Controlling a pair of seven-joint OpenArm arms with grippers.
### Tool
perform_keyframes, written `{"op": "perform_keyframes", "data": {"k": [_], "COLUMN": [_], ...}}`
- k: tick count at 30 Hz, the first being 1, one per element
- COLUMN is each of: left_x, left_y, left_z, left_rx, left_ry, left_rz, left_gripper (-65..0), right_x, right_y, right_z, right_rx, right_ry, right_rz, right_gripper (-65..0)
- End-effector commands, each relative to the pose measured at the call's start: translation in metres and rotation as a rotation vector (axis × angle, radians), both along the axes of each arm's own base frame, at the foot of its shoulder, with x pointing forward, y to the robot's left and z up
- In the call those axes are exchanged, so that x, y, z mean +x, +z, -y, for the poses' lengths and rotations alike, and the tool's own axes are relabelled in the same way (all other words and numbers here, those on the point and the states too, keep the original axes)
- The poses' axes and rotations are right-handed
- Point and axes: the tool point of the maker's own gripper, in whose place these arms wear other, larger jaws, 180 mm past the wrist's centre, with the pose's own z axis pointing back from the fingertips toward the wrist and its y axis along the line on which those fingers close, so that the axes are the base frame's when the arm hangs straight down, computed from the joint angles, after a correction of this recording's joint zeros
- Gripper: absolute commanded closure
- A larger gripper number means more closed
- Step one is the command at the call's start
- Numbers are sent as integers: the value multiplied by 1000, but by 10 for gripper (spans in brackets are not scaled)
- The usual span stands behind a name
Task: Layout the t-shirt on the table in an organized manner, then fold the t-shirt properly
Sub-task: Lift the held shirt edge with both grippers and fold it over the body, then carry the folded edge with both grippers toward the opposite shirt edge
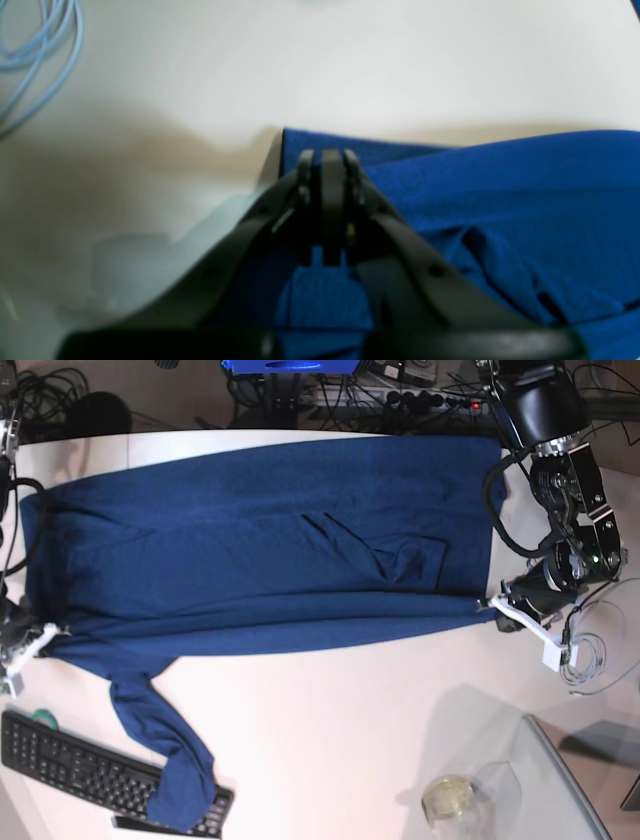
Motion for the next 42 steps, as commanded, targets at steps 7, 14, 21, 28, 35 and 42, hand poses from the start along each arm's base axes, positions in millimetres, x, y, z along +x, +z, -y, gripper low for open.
{"op": "perform_keyframes", "data": {"k": [7,14,21,28,35,42], "left_x": [-20,-38,-55,-62,-75,-83], "left_y": [-2,-6,-14,-16,-23,-24], "left_z": [8,12,12,13,11,15], "left_rx": [-4,6,14,16,23,25], "left_ry": [-9,-15,-19,-21,-22,-32], "left_rz": [3,-16,-48,-57,-89,-98], "left_gripper": [0,0,0,0,0,0], "right_x": [-1,-18,-41,-62,-75,-83], "right_y": [23,22,10,-10,-15,-20], "right_z": [2,27,41,32,38,39], "right_rx": [-46,-21,-7,25,29,29], "right_ry": [39,-62,-118,-133,-161,-165], "right_rz": [78,78,-16,-81,-95,-109], "right_gripper": [0,0,0,0,0,0]}}
